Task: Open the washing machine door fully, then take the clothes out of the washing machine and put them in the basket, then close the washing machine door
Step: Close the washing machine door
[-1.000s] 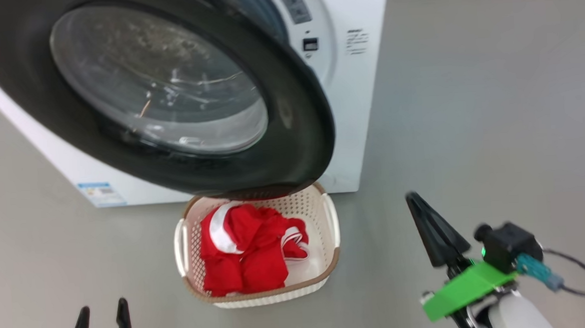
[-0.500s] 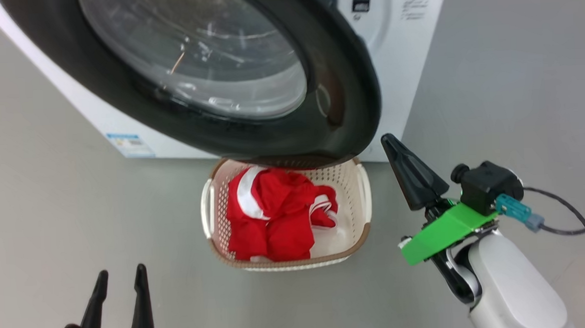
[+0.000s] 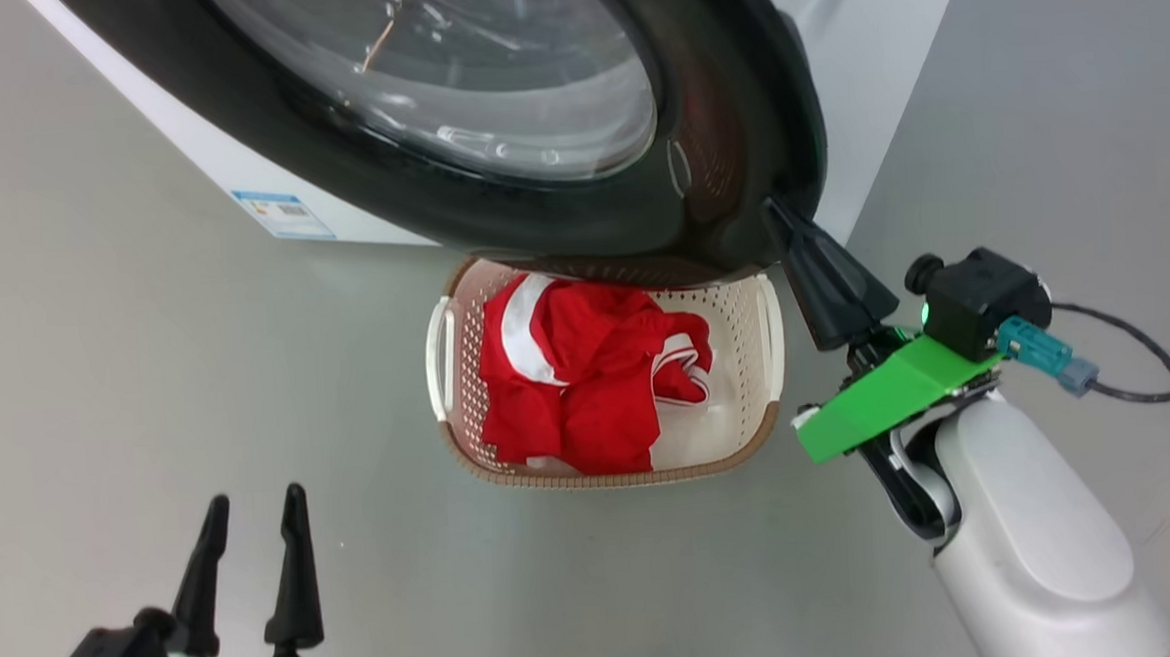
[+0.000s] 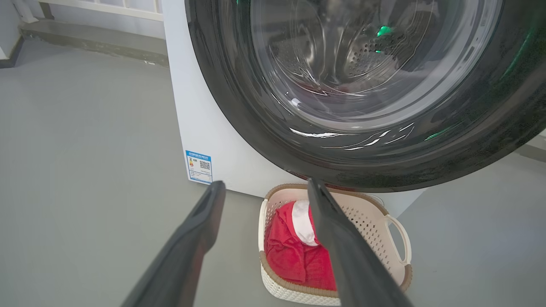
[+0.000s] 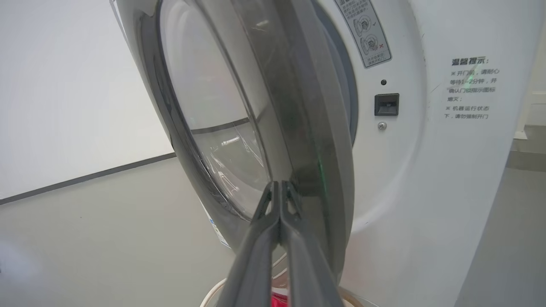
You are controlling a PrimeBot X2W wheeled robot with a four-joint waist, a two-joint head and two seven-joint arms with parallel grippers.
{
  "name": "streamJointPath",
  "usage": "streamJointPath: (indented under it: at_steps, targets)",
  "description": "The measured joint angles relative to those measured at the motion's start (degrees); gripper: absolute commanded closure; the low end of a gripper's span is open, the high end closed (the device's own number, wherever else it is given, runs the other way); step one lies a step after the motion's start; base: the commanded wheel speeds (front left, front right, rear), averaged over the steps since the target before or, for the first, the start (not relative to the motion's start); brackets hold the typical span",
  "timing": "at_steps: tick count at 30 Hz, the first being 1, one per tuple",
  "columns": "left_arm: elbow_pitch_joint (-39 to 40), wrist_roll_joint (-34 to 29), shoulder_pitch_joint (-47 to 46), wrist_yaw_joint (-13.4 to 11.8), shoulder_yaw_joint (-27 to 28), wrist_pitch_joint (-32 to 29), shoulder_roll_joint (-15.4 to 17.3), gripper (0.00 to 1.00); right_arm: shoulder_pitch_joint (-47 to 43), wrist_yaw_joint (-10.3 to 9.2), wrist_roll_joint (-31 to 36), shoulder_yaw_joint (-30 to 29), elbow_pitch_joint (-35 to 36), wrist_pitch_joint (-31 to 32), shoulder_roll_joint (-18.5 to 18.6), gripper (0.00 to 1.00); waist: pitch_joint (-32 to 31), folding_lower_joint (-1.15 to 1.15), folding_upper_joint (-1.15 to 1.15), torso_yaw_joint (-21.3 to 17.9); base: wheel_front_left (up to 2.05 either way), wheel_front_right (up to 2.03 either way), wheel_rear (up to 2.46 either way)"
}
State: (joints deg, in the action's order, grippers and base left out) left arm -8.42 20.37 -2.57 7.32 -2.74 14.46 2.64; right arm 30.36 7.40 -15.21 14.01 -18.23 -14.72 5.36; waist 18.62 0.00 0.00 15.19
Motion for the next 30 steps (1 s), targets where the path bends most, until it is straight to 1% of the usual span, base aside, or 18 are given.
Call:
streamJointPath:
  at_steps: [4,11,12,20,21,30]
  targets:
    - [0.58,0.08,-1.58,0.0,-0.73,0.0,-0.02,0.0,1.56,0.01,0.41,-0.69,0.03,0.0,-0.42,1.0,1.54,0.0,0.0,0.26,0.0,0.0,0.0]
    - [1.47,0.59,-3.85,0.0,-1.57,0.01,-0.03,0.0,5.59,0.01,1.03,-3.65,0.07,0.0,-0.62,1.0,4.48,0.0,0.0,0.74,0.0,0.0,0.0]
    - [1.7,0.81,-4.45,0.0,-2.02,0.01,-0.04,0.0,7.09,0.01,1.14,-4.77,0.01,-0.01,-0.55,1.0,5.44,0.0,0.0,0.99,0.0,0.0,0.0]
    - [2.46,1.22,-6.42,0.0,-3.67,0.02,-0.26,0.0,11.55,0.01,1.91,-7.31,-0.76,-0.01,0.13,1.0,8.27,0.0,0.0,2.51,0.0,0.0,0.0]
    - [3.08,2.05,-7.74,0.0,-4.77,0.08,-0.49,0.0,15.72,0.01,2.67,-9.24,-1.12,-0.01,0.4,1.0,10.63,0.0,0.0,3.7,0.0,0.0,0.0]
    - [3.19,2.45,-9.21,0.0,-5.03,0.08,-0.53,0.0,19.42,0.36,4.09,-10.61,-1.74,-0.01,0.32,1.0,12.81,0.0,0.0,4.89,0.0,0.0,0.0]
